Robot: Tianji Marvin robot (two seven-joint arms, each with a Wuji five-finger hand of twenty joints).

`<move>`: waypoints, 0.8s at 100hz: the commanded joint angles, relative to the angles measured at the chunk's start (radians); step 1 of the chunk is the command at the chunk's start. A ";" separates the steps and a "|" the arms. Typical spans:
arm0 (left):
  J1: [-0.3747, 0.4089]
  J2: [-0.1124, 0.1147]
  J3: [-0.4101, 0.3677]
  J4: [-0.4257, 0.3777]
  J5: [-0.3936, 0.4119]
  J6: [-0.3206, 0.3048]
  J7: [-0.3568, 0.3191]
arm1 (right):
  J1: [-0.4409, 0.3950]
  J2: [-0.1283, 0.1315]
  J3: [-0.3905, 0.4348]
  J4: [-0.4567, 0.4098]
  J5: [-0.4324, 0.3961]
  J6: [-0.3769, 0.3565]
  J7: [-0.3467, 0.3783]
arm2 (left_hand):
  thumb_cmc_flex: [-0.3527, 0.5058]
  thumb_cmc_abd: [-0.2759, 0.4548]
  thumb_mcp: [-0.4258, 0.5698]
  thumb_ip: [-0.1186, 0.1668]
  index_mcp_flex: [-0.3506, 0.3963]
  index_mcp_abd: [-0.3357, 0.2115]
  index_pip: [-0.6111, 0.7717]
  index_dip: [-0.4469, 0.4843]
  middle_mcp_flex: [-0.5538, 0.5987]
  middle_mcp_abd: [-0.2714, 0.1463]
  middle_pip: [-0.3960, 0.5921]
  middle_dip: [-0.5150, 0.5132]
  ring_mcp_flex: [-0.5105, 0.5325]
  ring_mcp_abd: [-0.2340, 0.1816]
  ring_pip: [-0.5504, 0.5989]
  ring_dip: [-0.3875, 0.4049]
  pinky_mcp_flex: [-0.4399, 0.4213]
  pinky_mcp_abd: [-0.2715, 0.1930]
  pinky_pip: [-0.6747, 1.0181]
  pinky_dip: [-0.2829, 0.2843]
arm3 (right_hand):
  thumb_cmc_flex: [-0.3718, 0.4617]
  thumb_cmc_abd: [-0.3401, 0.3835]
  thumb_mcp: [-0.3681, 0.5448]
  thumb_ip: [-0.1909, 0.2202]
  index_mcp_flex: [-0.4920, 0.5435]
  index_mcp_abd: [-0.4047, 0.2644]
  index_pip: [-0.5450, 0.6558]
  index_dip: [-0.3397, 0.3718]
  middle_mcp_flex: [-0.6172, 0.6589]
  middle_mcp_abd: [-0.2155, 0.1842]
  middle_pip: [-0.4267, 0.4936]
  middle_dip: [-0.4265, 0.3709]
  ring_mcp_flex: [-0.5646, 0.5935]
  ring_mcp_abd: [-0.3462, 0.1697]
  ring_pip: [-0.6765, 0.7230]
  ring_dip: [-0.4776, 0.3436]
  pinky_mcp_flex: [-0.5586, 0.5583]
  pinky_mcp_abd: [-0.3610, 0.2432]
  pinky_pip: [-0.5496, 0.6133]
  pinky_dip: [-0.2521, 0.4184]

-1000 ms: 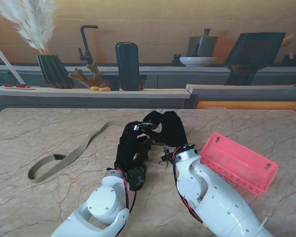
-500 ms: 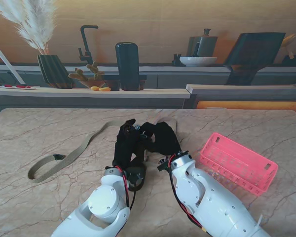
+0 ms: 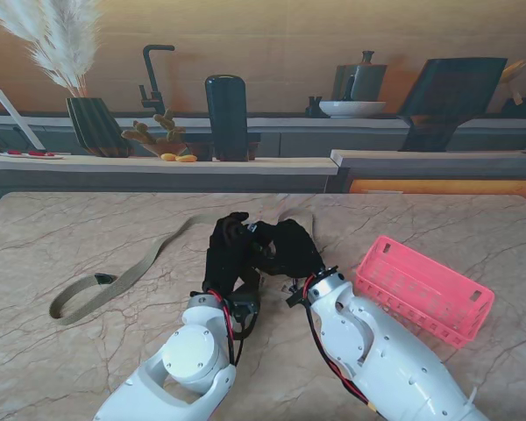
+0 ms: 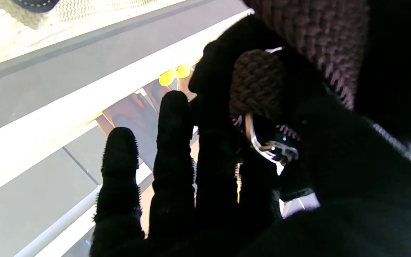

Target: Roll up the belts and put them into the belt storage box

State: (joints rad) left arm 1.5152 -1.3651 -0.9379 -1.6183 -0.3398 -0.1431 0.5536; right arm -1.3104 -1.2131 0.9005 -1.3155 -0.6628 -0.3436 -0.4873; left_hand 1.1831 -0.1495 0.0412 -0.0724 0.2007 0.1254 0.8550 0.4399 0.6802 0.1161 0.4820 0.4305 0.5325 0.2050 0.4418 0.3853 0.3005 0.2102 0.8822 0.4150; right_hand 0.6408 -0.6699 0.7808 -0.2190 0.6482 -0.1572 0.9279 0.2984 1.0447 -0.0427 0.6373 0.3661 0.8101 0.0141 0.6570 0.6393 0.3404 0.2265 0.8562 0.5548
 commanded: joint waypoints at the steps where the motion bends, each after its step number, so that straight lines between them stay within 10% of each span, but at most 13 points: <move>1: 0.006 0.001 -0.010 -0.036 0.021 -0.013 -0.017 | -0.037 0.016 0.020 -0.026 -0.011 0.000 0.019 | 0.108 0.074 0.107 -0.006 0.054 -0.099 0.069 0.021 0.053 -0.029 -0.003 0.015 0.097 -0.059 0.086 0.017 0.019 -0.041 0.036 0.021 | -0.032 0.043 0.082 0.074 -0.044 -0.114 -0.098 0.082 -0.108 0.083 -0.042 0.004 -0.054 -0.001 -0.034 -0.012 -0.025 -0.010 -0.014 0.007; 10: 0.015 0.017 -0.025 -0.055 0.039 -0.020 -0.053 | -0.068 0.031 0.063 -0.063 -0.032 -0.008 0.042 | 0.108 0.065 0.108 -0.007 0.068 -0.105 0.070 0.021 0.077 -0.027 -0.002 0.023 0.117 -0.050 0.090 0.018 0.011 -0.014 0.032 0.020 | -0.109 0.064 0.102 0.151 -0.095 -0.064 -0.222 0.183 -0.220 0.103 -0.064 0.009 -0.101 0.006 -0.058 -0.016 -0.035 -0.017 -0.040 0.025; 45: 0.037 0.064 -0.076 -0.095 0.074 0.020 -0.179 | -0.175 0.066 0.227 -0.188 -0.195 -0.057 -0.018 | 0.108 0.053 0.073 -0.003 0.120 -0.104 0.017 0.032 0.151 -0.035 0.170 0.299 0.188 0.016 0.170 0.104 0.033 0.025 0.060 0.034 | -0.165 0.096 0.049 0.158 -0.118 -0.039 -0.234 0.250 -0.306 0.119 -0.074 0.019 -0.124 0.006 -0.076 -0.016 -0.035 -0.025 -0.066 0.045; 67: 0.026 0.078 -0.084 -0.074 -0.001 0.078 -0.273 | -0.212 0.073 0.291 -0.219 -0.256 -0.062 -0.079 | 0.054 0.025 -0.038 0.046 0.164 -0.100 -0.040 0.050 0.229 -0.020 0.418 0.486 0.417 0.041 0.496 0.288 0.237 0.113 0.288 0.091 | -0.151 0.112 0.041 0.162 -0.117 -0.059 -0.226 0.272 -0.301 0.111 -0.066 0.023 -0.115 -0.001 -0.068 -0.011 -0.027 -0.034 -0.066 0.053; 80: 0.003 0.083 -0.071 -0.043 -0.026 0.113 -0.330 | -0.222 0.078 0.319 -0.229 -0.280 -0.072 -0.088 | -0.194 -0.111 0.236 0.031 0.208 -0.093 -0.076 0.077 0.311 -0.037 0.524 0.552 0.624 -0.026 0.807 0.384 0.408 0.136 0.586 0.124 | -0.119 0.108 0.053 0.162 -0.137 -0.121 -0.223 0.283 -0.297 0.105 -0.063 0.024 -0.106 -0.007 -0.067 -0.012 -0.013 -0.046 -0.062 0.058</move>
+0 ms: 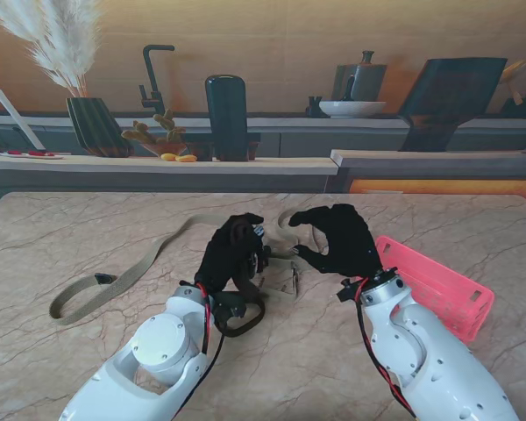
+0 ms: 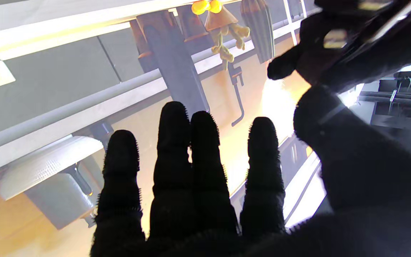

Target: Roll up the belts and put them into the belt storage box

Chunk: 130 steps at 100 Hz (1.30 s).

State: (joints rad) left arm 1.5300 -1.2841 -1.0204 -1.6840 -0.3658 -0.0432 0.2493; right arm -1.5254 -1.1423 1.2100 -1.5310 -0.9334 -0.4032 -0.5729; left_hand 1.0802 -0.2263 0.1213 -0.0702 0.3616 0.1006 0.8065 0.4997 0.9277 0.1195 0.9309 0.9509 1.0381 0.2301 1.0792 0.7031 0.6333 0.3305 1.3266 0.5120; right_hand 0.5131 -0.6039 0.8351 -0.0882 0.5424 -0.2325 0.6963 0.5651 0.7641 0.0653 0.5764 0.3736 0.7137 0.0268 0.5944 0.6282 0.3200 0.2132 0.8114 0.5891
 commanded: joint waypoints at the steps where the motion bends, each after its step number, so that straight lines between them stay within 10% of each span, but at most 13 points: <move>1: -0.014 0.003 0.013 0.025 -0.001 0.015 -0.029 | -0.008 0.008 0.011 -0.014 -0.011 -0.014 -0.002 | -0.119 -0.053 0.195 0.021 0.054 -0.067 -0.030 0.020 0.071 -0.043 0.085 0.035 0.138 -0.064 0.196 0.073 0.094 0.013 0.169 0.026 | 0.011 0.041 0.000 0.031 -0.033 -0.049 0.010 0.017 -0.016 -0.005 -0.002 0.016 -0.009 -0.020 -0.004 -0.001 0.009 -0.033 -0.017 0.024; 16: -0.047 0.014 0.034 0.063 -0.008 0.035 -0.112 | -0.010 0.016 0.029 -0.018 -0.025 -0.047 0.022 | -0.368 -0.199 0.475 0.004 0.094 -0.036 -0.077 0.031 0.121 -0.071 0.157 0.067 0.233 -0.149 0.449 0.137 0.258 -0.018 0.402 0.002 | 0.019 0.034 0.015 0.024 -0.077 -0.102 0.008 0.019 -0.023 -0.012 -0.014 0.010 -0.010 -0.027 -0.016 -0.008 0.014 -0.044 -0.019 0.026; 53: -0.106 0.048 0.063 0.147 -0.065 0.025 -0.332 | 0.023 0.044 0.018 -0.001 -0.078 -0.115 0.120 | -0.714 -0.411 0.538 -0.074 -0.022 0.006 -0.320 -0.164 0.059 0.008 0.053 0.026 0.236 -0.211 0.581 0.104 0.404 -0.044 0.520 -0.065 | -0.031 -0.028 0.030 0.009 -0.219 -0.151 -0.052 -0.017 -0.113 -0.014 -0.090 -0.012 -0.063 -0.040 -0.092 -0.040 -0.010 -0.060 -0.054 0.028; 96: -0.136 0.063 0.087 0.183 -0.045 0.016 -0.407 | 0.117 0.048 -0.072 0.072 -0.027 -0.156 0.223 | -0.740 -0.378 0.436 -0.071 -0.101 0.012 -0.422 -0.235 -0.007 0.031 -0.020 -0.010 0.235 -0.238 0.589 0.096 0.401 -0.052 0.543 -0.090 | -0.056 -0.048 0.034 -0.001 -0.195 -0.086 -0.048 -0.034 -0.115 -0.024 -0.103 -0.010 -0.070 -0.041 -0.135 -0.060 -0.024 -0.057 -0.080 0.042; 130: -0.129 0.057 0.086 0.177 -0.044 0.003 -0.379 | 0.175 0.040 -0.140 0.136 0.090 -0.203 0.325 | -0.722 -0.382 0.442 -0.066 -0.094 0.011 -0.422 -0.238 -0.003 0.020 -0.012 0.000 0.235 -0.241 0.580 0.095 0.388 -0.048 0.536 -0.085 | -0.020 -0.062 0.068 -0.051 0.083 -0.061 0.015 -0.028 0.162 -0.101 -0.064 0.016 0.030 -0.063 -0.082 -0.019 0.004 -0.036 -0.081 0.056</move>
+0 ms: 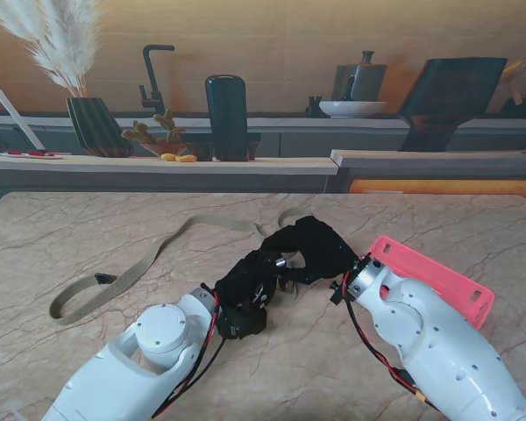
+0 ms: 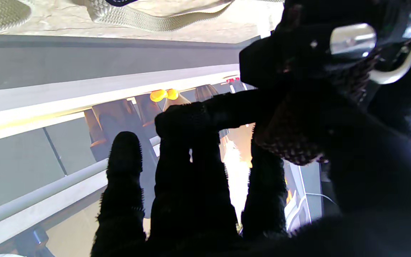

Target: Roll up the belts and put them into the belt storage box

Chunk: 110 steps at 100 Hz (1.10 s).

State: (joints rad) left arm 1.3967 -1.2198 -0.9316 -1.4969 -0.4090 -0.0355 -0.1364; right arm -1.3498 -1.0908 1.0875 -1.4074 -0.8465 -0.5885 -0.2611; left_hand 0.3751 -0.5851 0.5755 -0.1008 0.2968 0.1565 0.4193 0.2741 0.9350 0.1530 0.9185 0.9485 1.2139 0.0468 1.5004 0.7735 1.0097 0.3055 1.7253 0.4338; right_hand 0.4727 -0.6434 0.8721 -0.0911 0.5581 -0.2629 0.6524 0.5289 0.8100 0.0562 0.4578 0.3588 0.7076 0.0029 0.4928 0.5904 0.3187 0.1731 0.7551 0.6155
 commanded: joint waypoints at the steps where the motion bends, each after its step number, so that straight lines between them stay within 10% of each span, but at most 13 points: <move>1: 0.005 -0.007 -0.003 -0.011 -0.001 -0.005 0.007 | 0.000 -0.013 -0.020 0.014 0.007 -0.019 0.014 | -0.016 -0.023 -0.012 -0.036 -0.029 -0.045 -0.035 -0.012 -0.011 -0.013 0.001 0.002 0.059 -0.058 0.159 0.025 0.011 -0.023 0.137 -0.006 | 0.027 -0.023 0.027 -0.062 0.070 -0.035 0.069 -0.001 0.123 -0.093 0.054 0.032 0.040 -0.039 0.020 0.020 0.007 0.004 -0.025 0.030; 44: 0.014 -0.018 -0.011 -0.018 -0.086 0.001 0.003 | 0.035 -0.015 -0.072 0.056 0.121 -0.098 0.116 | 0.071 -0.030 0.046 -0.023 -0.030 -0.047 -0.013 -0.002 0.003 -0.032 0.005 0.003 0.059 -0.060 0.150 0.025 0.022 -0.019 0.121 -0.008 | 0.060 -0.074 0.051 -0.073 0.061 -0.095 0.137 -0.051 0.159 -0.112 0.035 0.030 0.073 -0.053 0.006 0.025 0.029 0.003 -0.029 0.031; 78: 0.032 -0.040 -0.012 -0.038 -0.103 0.010 0.096 | 0.053 -0.026 -0.113 0.081 0.175 -0.109 0.123 | 0.060 0.013 0.008 -0.022 -0.034 -0.041 0.002 0.004 -0.008 -0.009 -0.034 -0.037 0.059 -0.042 0.125 0.027 -0.001 0.011 0.104 -0.007 | 0.137 -0.065 0.020 -0.128 0.272 -0.222 0.391 -0.166 0.369 -0.118 0.140 0.082 0.170 -0.061 0.095 0.087 0.057 0.024 -0.013 0.033; 85: 0.033 -0.041 -0.012 -0.039 -0.098 0.013 0.107 | 0.045 -0.035 -0.114 0.078 0.195 -0.083 0.105 | 0.073 0.064 -0.077 -0.004 -0.030 -0.040 -0.011 -0.003 -0.043 0.006 -0.100 -0.082 0.051 0.001 0.057 0.050 -0.095 0.034 0.058 0.054 | 0.142 -0.073 0.040 -0.133 0.307 -0.196 0.413 -0.198 0.399 -0.110 0.158 0.070 0.181 -0.058 0.107 0.090 0.060 0.029 -0.008 0.030; 100: 0.040 -0.045 -0.021 -0.040 -0.055 0.010 0.155 | 0.004 -0.043 -0.072 0.033 0.249 0.001 0.098 | 0.130 0.133 -0.223 0.026 -0.029 -0.049 -0.066 -0.032 -0.176 0.035 -0.353 -0.252 -0.311 0.236 -0.409 0.088 -0.527 0.111 -0.408 0.159 | 0.134 -0.079 0.067 -0.142 0.319 -0.192 0.422 -0.213 0.408 -0.114 0.165 0.054 0.174 -0.053 0.089 0.074 0.054 0.031 -0.006 0.025; 110: 0.046 -0.041 -0.036 -0.046 -0.013 0.006 0.172 | -0.020 -0.048 -0.039 0.003 0.276 0.045 0.095 | 0.156 0.160 -0.288 0.036 -0.036 -0.066 -0.106 -0.046 -0.274 0.028 -0.507 -0.364 -0.562 0.241 -0.831 -0.047 -0.741 0.091 -0.647 0.122 | 0.138 -0.081 0.071 -0.143 0.323 -0.190 0.423 -0.216 0.405 -0.112 0.165 0.051 0.171 -0.047 0.083 0.068 0.045 0.034 -0.006 0.023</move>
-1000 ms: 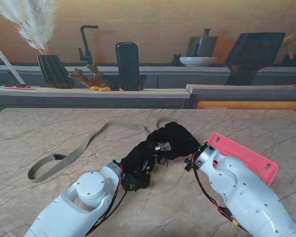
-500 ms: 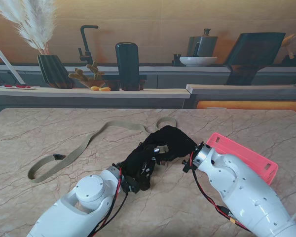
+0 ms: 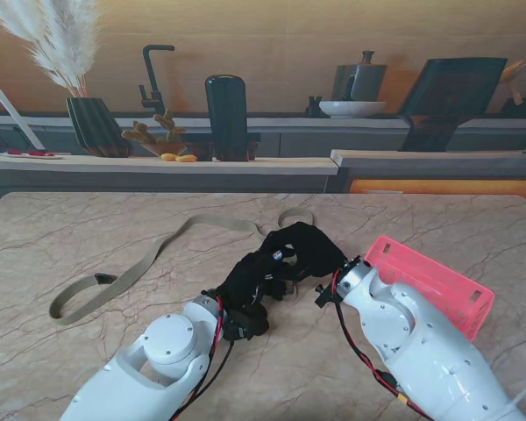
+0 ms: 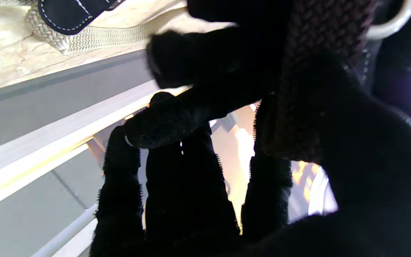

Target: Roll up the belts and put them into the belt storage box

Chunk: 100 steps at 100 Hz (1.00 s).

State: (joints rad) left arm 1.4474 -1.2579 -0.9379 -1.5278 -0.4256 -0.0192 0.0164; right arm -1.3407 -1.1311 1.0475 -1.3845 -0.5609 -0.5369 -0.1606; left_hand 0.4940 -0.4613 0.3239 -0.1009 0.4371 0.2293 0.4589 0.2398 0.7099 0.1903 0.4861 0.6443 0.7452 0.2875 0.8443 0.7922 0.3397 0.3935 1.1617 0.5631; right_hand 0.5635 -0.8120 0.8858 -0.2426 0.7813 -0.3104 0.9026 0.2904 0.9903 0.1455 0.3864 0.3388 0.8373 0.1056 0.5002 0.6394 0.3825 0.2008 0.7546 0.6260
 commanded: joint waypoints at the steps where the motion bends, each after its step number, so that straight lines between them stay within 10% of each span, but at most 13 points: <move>1: -0.004 -0.003 -0.031 -0.016 0.008 -0.011 0.022 | -0.031 -0.009 0.004 -0.022 -0.010 -0.004 -0.009 | 0.040 0.036 -0.043 0.038 -0.176 -0.140 -0.147 -0.010 -0.057 -0.008 -0.090 -0.073 -0.108 -0.001 -0.206 -0.080 -0.081 0.004 -0.100 -0.009 | 0.048 0.089 0.057 0.009 0.100 -0.143 0.173 0.022 0.224 -0.202 0.236 0.071 0.041 -0.150 0.075 0.019 -0.019 0.007 -0.006 0.012; 49: 0.058 0.009 -0.113 -0.080 0.023 -0.034 0.059 | -0.095 -0.038 0.096 -0.116 -0.180 0.110 -0.308 | 0.091 0.048 -0.085 0.050 -0.109 -0.165 -0.164 0.024 -0.056 -0.003 -0.178 -0.156 -0.145 -0.008 -0.381 -0.179 -0.103 0.018 -0.224 -0.029 | 0.051 0.110 0.048 0.024 0.076 -0.158 0.173 0.040 0.199 -0.205 0.245 0.075 0.031 -0.143 0.098 0.019 -0.034 0.020 0.000 0.000; 74: 0.024 0.006 -0.063 -0.038 0.005 -0.030 0.017 | -0.087 -0.041 0.091 -0.124 -0.171 0.111 -0.304 | 0.153 0.052 -0.030 0.041 -0.079 -0.179 -0.166 0.060 -0.143 -0.007 -0.289 -0.280 -0.272 -0.080 -0.579 -0.342 -0.174 -0.065 -0.346 -0.110 | 0.053 0.113 0.037 0.029 0.074 -0.159 0.171 0.042 0.197 -0.207 0.249 0.068 0.027 -0.144 0.108 0.017 -0.037 0.018 0.009 -0.004; 100: 0.019 -0.009 -0.052 -0.027 -0.096 -0.029 0.016 | -0.074 -0.039 0.076 -0.120 -0.118 0.068 -0.234 | 0.221 0.121 -0.061 0.022 0.093 -0.232 -0.080 0.115 -0.025 -0.051 -0.273 -0.328 -0.189 -0.124 -0.595 -0.413 -0.170 -0.053 -0.365 -0.118 | 0.055 0.117 0.028 0.029 0.072 -0.157 0.169 0.045 0.196 -0.209 0.251 0.066 0.026 -0.146 0.105 0.011 -0.038 0.017 0.014 -0.010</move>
State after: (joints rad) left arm 1.4597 -1.2553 -0.9928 -1.5503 -0.5575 -0.0551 0.0401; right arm -1.4140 -1.1645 1.1331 -1.4896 -0.6875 -0.4437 -0.4251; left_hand 0.6372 -0.4317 0.2340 -0.1034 0.4798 0.0402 0.3419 0.3373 0.6405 0.1768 0.1978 0.3299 0.5129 0.2026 0.2399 0.3917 0.1593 0.3578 0.7909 0.4488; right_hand 0.5884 -0.7773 0.8816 -0.2394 0.8029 -0.3077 0.9890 0.3126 1.1690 -0.0557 0.6139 0.3992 0.8650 -0.0070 0.5970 0.6430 0.3587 0.2143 0.7546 0.6254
